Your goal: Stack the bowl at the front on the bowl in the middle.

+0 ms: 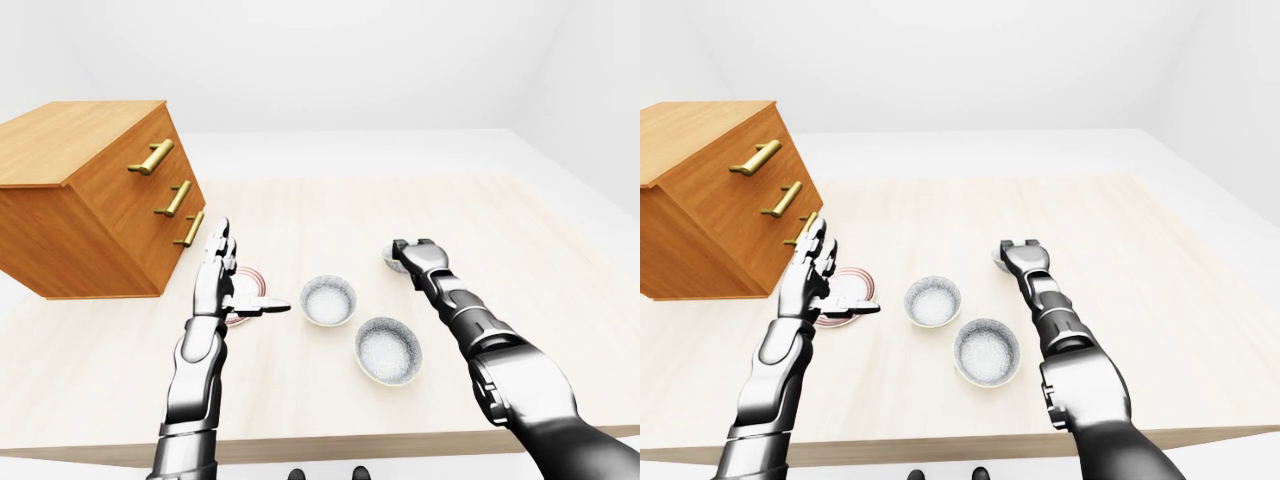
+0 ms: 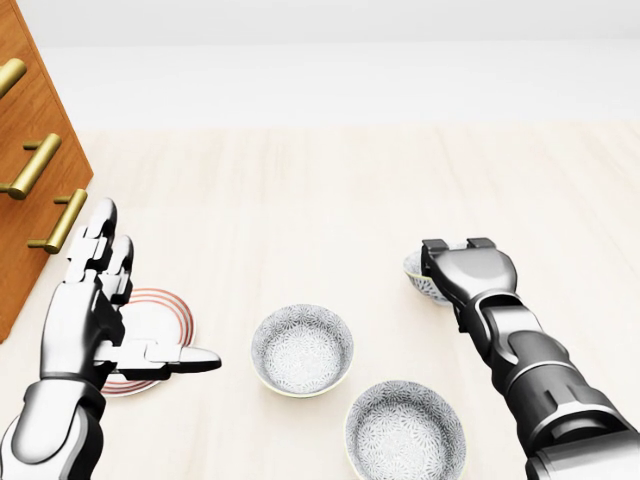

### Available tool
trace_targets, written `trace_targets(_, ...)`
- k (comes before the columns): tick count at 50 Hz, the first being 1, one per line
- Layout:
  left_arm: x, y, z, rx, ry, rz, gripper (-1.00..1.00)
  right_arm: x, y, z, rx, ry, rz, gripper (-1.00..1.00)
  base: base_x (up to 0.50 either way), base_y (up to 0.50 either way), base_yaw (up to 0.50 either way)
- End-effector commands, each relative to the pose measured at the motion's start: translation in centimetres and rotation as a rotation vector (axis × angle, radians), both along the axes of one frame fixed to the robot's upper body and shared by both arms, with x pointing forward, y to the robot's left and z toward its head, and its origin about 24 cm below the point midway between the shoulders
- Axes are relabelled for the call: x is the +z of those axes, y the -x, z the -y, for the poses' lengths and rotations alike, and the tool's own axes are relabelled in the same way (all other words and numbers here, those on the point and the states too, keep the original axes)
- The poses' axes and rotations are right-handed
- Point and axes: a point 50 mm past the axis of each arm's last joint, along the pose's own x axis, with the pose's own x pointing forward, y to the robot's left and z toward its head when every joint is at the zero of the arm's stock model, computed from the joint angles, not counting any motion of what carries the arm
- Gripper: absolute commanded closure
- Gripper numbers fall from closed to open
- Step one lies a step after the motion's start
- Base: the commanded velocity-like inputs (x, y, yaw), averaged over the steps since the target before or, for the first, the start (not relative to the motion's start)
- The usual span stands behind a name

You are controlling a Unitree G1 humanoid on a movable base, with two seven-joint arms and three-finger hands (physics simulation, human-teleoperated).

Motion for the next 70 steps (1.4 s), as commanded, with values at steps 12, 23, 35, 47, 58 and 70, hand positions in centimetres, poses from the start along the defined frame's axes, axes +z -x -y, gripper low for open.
trace_targets(12,0.6,0.2,-0.5,0.010,-0.002,0.023,-1.00,2.3,-1.0,0.6,-0.035,-0.059,0.105,1.00,0.00,0.00,0.00)
trace_targets(23,0.8,0.3,-0.8,0.017,-0.007,0.033,-1.00,3.5,-1.3,1.1,-0.059,-0.121,0.151,1.00,0.00,0.00,0.00)
trace_targets(35,0.7,0.6,-0.8,0.019,-0.017,0.031,-1.00,5.1,0.5,-0.9,0.043,-0.351,0.139,1.00,0.00,0.00,0.00)
trace_targets(47,1.0,0.7,-1.0,0.022,-0.021,0.045,-1.00,9.1,3.8,-6.7,0.310,-0.478,0.135,1.00,0.00,0.00,0.00)
trace_targets(58,1.1,0.8,-1.1,0.027,-0.020,0.049,-1.00,11.6,6.4,-9.3,0.465,-0.506,0.137,1.00,0.00,0.00,0.00)
trace_targets(70,1.0,0.8,-1.1,0.030,-0.018,0.046,-1.00,11.5,8.5,-8.3,0.485,-0.504,0.103,1.00,0.00,0.00,0.00)
